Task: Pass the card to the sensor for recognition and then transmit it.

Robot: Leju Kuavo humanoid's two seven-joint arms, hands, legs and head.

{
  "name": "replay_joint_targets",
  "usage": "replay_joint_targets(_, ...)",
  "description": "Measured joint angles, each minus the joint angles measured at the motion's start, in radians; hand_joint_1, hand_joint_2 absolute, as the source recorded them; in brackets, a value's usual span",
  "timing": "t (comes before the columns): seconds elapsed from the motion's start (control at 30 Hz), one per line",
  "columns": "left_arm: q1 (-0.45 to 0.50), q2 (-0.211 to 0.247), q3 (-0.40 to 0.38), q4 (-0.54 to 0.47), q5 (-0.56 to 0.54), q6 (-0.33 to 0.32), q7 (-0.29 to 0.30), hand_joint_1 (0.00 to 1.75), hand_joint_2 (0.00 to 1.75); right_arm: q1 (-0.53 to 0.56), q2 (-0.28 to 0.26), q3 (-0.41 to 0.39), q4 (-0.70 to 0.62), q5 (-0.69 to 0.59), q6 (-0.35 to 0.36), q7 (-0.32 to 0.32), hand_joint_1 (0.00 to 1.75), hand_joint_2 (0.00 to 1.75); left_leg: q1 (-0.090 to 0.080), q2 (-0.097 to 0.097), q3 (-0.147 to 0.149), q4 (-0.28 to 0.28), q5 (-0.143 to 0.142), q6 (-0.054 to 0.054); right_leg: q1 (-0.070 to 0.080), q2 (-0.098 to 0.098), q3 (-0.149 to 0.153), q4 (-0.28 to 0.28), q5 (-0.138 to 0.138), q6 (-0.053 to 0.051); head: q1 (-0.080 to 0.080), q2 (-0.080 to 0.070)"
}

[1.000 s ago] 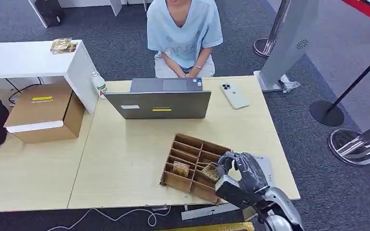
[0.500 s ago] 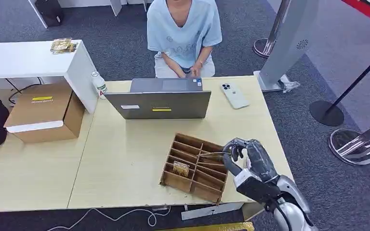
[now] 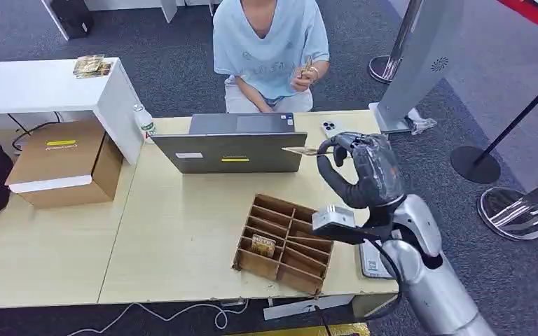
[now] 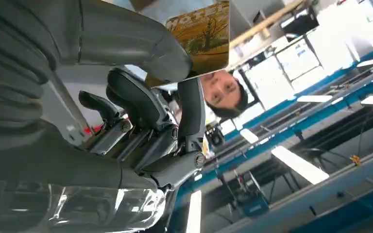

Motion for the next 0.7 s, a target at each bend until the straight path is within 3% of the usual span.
replay_joint_targets(0.17, -0.006, -0.001, -0.021, 0.0, 0.0, 0.0, -0.021, 0.0, 0.0, -0.214, 0.039, 0.061, 0.137, 0.148, 0.0, 0.094, 1.75, 1.75, 0.0, 0.001, 0.0, 0.0, 0.001, -0.001, 0.0, 0.001, -0.001, 0.001, 0.001, -0.001, 0.001, 0.0)
replay_joint_targets(0.37, -0.012, -0.003, -0.043, 0.0, -0.001, -0.007, -0.032, 0.0, 0.0, -0.484, 0.141, 0.115, 0.393, 0.289, 0.082, 0.21, 1.75, 1.75, 0.0, 0.0, -0.001, 0.0, 0.003, -0.001, 0.0, 0.001, -0.002, 0.002, 0.002, -0.001, 0.0, 0.0)
replay_joint_targets(0.7, -0.018, -0.005, -0.066, 0.0, -0.001, -0.028, -0.057, 0.0, 0.0, -0.742, 0.309, 0.142, 0.852, 0.429, 0.129, 0.285, 1.75, 1.75, 0.0, 0.0, -0.001, 0.0, 0.003, -0.002, 0.0, 0.0, -0.003, 0.002, 0.002, -0.001, 0.0, 0.0)
